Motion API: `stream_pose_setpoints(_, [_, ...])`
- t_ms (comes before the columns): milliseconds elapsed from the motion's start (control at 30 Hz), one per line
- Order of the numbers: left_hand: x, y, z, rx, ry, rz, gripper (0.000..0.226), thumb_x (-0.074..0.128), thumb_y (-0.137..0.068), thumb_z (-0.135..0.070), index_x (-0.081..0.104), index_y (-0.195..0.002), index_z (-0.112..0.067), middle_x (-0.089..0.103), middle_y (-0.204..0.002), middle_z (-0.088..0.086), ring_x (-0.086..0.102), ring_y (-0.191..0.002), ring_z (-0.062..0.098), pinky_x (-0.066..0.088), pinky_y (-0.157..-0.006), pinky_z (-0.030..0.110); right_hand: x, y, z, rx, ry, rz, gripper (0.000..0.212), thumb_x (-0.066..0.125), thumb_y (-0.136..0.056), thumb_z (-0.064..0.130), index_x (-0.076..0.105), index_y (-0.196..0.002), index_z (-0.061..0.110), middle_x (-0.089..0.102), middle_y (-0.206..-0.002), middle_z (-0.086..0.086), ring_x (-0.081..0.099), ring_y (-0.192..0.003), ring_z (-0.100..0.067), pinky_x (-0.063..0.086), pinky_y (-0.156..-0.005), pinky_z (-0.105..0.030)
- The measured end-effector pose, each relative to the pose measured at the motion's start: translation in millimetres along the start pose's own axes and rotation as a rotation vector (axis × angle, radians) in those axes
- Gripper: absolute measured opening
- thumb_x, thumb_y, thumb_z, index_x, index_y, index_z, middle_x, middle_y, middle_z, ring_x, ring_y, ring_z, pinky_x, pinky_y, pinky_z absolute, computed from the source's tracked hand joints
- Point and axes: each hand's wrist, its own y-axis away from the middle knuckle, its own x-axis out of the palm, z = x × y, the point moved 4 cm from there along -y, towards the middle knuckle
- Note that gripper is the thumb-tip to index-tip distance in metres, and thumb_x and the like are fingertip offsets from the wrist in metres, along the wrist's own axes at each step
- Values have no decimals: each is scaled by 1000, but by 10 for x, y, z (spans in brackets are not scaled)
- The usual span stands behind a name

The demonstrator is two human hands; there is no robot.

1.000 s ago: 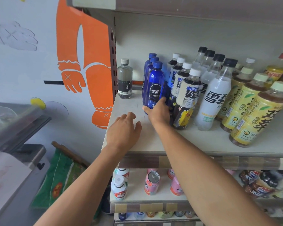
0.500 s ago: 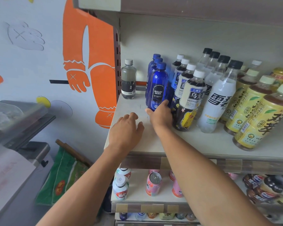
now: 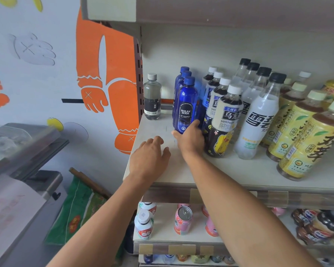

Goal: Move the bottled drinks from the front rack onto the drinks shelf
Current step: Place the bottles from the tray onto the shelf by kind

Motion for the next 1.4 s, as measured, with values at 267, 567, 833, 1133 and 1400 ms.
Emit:
stream_pose_setpoints(267, [-9,4,-6,-6,-5,-12,36,46,-99,-41,53,-127,-20,64,-122,0,60,-110,21,56,-81,39,15,-22,-21,12,-16,31,60,73,-85,40,38,-119,5,63,-121,-16,62,-108,-37,50,-79,-41])
stream_pose_setpoints(567, [-178,4,-63,30,10,1,36,46,-98,-41,53,-127,-20,65,-120,1,60,-108,22,55,-77,38,-336,323,4,-18,-35,166,58,71,-87,37,41,-127,8,60,-127,-12,59,-112,-32,37,-74,-29])
stream_pose_setpoints(833, [-342,458,-792,317,152,-33,31,52,-95,-37,56,-120,-19,66,-113,1,58,-107,25,48,-77,36,-1382,1166,-419,-202,143,85,36,57,-93,41,54,-122,21,62,-120,-2,60,-108,-27,50,-85,-39])
stream_pose_setpoints(1133, [-154,1337,-2165,584,229,76,33,49,-96,-38,53,-124,-21,63,-116,3,58,-109,27,51,-80,40,-2852,1826,-1424,-185,427,-49,40,50,-96,44,53,-130,22,63,-125,-1,62,-107,-22,52,-80,-35])
stream_pose_setpoints(1400, [94,2372,-3671,798,328,181,29,46,-96,-39,53,-118,-20,64,-113,4,61,-103,30,52,-71,39,-4120,2586,-2597,-5,501,-116,39,50,-97,41,55,-129,20,64,-122,-1,63,-103,-24,49,-75,-34])
